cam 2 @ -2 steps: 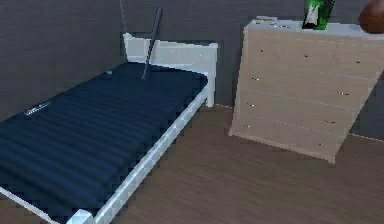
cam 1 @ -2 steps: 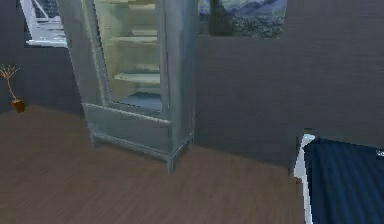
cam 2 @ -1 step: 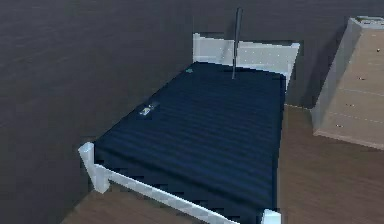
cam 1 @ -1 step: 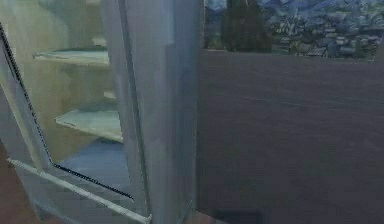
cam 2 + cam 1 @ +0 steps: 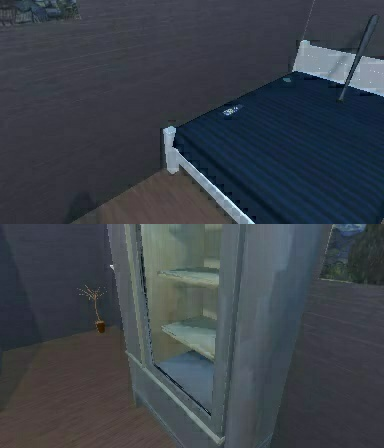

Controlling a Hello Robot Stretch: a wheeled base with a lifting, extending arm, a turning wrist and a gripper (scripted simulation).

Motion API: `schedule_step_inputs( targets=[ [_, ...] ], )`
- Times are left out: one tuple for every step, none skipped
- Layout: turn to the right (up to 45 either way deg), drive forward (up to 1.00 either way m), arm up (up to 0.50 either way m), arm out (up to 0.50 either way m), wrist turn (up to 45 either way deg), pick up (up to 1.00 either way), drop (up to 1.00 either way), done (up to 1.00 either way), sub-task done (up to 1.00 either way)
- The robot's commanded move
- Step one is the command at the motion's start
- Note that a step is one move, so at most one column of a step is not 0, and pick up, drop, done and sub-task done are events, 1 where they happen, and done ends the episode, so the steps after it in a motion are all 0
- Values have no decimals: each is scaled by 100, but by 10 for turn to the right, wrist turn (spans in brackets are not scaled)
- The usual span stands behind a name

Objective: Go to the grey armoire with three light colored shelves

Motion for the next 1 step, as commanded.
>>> schedule_step_inputs(
  targets=[
    [0,0,0,0,0,0,0,100,0]
  ],
)
